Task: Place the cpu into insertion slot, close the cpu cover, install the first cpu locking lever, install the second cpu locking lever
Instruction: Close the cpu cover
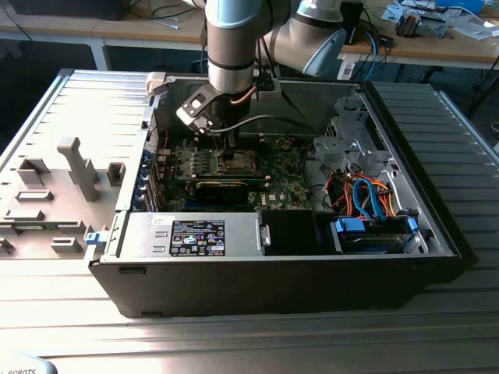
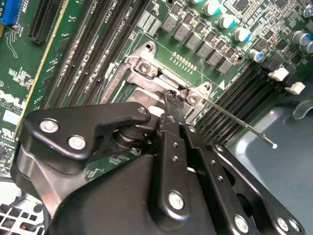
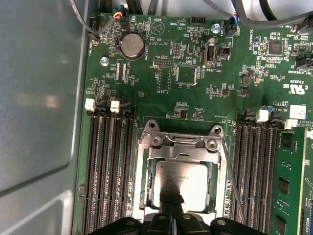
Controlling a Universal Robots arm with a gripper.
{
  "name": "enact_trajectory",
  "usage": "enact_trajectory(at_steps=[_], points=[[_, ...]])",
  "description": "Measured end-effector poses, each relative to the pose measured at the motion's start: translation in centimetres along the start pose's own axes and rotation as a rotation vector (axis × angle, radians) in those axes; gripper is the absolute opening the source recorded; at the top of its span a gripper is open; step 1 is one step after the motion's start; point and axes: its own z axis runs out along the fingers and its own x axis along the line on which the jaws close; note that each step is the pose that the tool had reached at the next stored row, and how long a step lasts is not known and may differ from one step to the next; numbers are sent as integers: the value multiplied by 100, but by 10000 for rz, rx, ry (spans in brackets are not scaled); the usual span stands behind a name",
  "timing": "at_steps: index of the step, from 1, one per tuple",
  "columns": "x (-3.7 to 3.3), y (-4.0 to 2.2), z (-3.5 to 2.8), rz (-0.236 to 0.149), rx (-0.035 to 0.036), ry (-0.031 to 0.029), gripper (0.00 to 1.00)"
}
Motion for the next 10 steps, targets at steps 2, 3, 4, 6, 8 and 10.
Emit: enact_trajectory(at_steps=[2, 3, 4, 6, 8, 10], points=[[-5, 44, -1, 0, 1, -2, 11], [-7, 75, -1, -1, 2, -2, 11], [-10, 105, -1, -1, 5, -1, 11], [-17, 185, -3, -2, 17, 1, 11], [-19, 224, -48, 0, 35, 1, 11], [-19, 234, -114, 0, 47, 3, 11]])
